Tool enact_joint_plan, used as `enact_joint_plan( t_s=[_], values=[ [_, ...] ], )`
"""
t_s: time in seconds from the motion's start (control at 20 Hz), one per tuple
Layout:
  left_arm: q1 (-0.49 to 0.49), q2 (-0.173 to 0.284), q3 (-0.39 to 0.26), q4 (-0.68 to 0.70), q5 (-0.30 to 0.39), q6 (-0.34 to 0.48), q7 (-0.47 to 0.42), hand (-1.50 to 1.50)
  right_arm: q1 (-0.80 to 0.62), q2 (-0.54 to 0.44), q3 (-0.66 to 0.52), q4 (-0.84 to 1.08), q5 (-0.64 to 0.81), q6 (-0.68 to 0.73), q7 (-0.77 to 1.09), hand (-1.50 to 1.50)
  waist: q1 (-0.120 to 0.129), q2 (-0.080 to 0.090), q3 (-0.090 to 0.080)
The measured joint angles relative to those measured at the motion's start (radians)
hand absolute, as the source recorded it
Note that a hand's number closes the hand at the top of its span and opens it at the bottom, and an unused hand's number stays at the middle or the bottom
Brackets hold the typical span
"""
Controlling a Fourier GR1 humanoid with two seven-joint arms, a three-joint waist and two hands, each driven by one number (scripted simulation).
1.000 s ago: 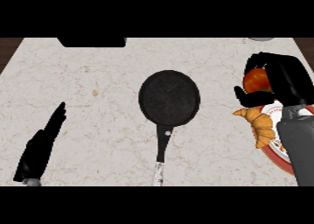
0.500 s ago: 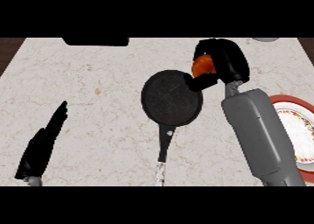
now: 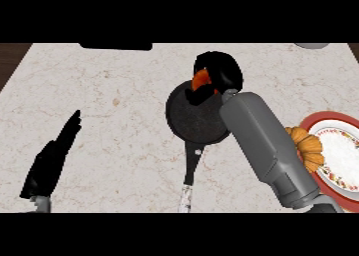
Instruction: Pick the tomato from the plate and place it in the pan
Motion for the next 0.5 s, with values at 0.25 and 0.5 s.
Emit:
enact_joint_plan(
  t_s=[0.25, 0.5],
  values=[
    [-0.014, -0.003, -0.012, 0.010, -0.005, -0.011, -0.010, 0.00, -0.033, 0.007, -0.008, 0.168, -0.090, 0.016, -0.034, -1.50, 0.032, 0.010, 0.001],
    [-0.019, -0.014, -0.034, 0.002, -0.015, -0.014, -0.008, 0.00, -0.040, 0.009, -0.074, 0.270, -0.284, 0.037, -0.035, -1.50, 0.057, 0.014, 0.002]
  ],
)
